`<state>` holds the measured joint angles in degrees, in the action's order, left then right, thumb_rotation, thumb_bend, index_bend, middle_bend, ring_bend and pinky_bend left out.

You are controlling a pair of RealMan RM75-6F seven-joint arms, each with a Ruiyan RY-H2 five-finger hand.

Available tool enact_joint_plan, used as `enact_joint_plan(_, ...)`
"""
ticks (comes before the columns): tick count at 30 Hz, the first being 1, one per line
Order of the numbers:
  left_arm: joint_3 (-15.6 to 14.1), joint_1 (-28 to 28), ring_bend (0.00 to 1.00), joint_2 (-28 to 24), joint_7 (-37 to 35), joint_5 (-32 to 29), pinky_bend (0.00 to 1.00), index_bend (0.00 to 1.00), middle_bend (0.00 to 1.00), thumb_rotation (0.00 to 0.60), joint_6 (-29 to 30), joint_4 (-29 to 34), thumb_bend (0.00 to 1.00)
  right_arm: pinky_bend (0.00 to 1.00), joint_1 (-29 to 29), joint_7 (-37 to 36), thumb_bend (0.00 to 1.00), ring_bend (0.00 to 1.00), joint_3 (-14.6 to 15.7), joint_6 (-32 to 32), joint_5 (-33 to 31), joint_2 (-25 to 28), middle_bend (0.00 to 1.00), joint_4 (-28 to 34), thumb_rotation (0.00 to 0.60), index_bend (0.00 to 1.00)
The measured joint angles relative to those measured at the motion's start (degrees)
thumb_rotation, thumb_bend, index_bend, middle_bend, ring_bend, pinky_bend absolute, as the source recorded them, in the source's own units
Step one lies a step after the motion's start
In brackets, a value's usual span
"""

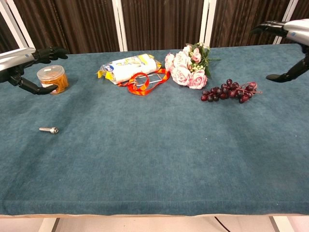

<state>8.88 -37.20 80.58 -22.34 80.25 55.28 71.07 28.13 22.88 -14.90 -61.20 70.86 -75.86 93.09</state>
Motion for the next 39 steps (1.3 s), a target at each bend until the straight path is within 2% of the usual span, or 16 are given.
enact_joint_plan(4, -0.2, 0.0, 0.0, 0.3, 0.8, -0.7, 0.01, 0.0, 0.06, 0.6, -0.4, -0.1, 0.39, 0.0, 0.4, 1.0, 0.21, 0.0, 0.8, 0.1, -1.0, 0.0, 0.0, 0.8, 0.6, 0.0)
enact_joint_plan(8, -1.5, 1.5, 0.0, -0.8, 2.6, -0.3, 0.01, 0.02, 0.06, 0.6, 1.2, 1.1, 0.39, 0.0, -1.0, 0.3, 0.21, 0.0, 2.6, -1.9, 0.9, 1.4, 0.0, 1.8, 0.6, 0.0)
enact_joint_plan(11, -3.3, 3.9, 0.01, -2.0, 4.6, 0.3, 0.01, 0.06, 0.07, 0.6, 3.3, 2.6, 0.39, 0.0, -4.7, -2.0, 0.21, 0.0, 5.9, -5.9, 4.9, 3.9, 0.0, 3.0, 0.6, 0.0)
enact_joint_plan(14, -5.6, 6.8, 0.01, -2.4, 7.8, 0.8, 0.01, 0.15, 0.08, 0.6, 5.8, 3.3, 0.4, 0.0, -8.6, -4.5, 0.21, 0.0, 9.2, -10.7, 9.1, 5.8, 0.0, 3.1, 0.6, 0.0)
enact_joint_plan(17, -7.7, 9.0, 0.0, -1.4, 9.9, 1.3, 0.01, 0.22, 0.05, 0.6, 7.7, 2.7, 0.42, 0.0, -13.2, -7.6, 0.21, 0.0, 12.7, -17.1, 13.8, 6.8, 0.0, 1.3, 0.6, 0.0)
enact_joint_plan(19, -7.9, 9.3, 0.0, 0.0, 10.3, 1.4, 0.01, 0.28, 0.01, 0.6, 7.9, 0.9, 0.43, 0.0, -16.3, -10.7, 0.21, 0.0, 15.0, -20.9, 16.5, 7.3, 0.0, -0.7, 0.6, 0.0)
enact_joint_plan(22, -7.8, 9.3, 0.0, 2.4, 9.7, 1.4, 0.01, 0.31, 0.0, 0.6, 7.6, -3.0, 0.43, 0.0, -19.4, -15.3, 0.21, 0.0, 17.1, -24.2, 18.8, 7.8, 0.0, -4.0, 0.6, 0.0)
enact_joint_plan(25, -7.6, 9.1, 0.0, 4.6, 8.1, 1.2, 0.01, 0.32, 0.0, 0.6, 6.5, -6.7, 0.43, 0.0, -21.3, -17.8, 0.21, 0.0, 18.1, -25.7, 19.9, 8.1, 0.0, -6.4, 0.6, 0.0)
enact_joint_plan(30, -7.3, 8.6, 0.0, 7.5, 6.2, 1.3, 0.01, 0.37, 0.0, 0.6, 5.2, -11.9, 0.42, 0.0, -21.6, -18.2, 0.21, 0.0, 18.2, -24.7, 20.1, 8.4, 0.0, -6.8, 0.6, 0.0)
enact_joint_plan(39, -7.6, 8.1, 0.0, 10.1, 3.0, 1.8, 0.01, 0.43, 0.0, 0.6, 2.8, -16.9, 0.4, 0.0, -21.7, -18.1, 0.21, 0.0, 17.6, -23.0, 19.2, 8.8, 0.0, -6.4, 0.6, 0.0)
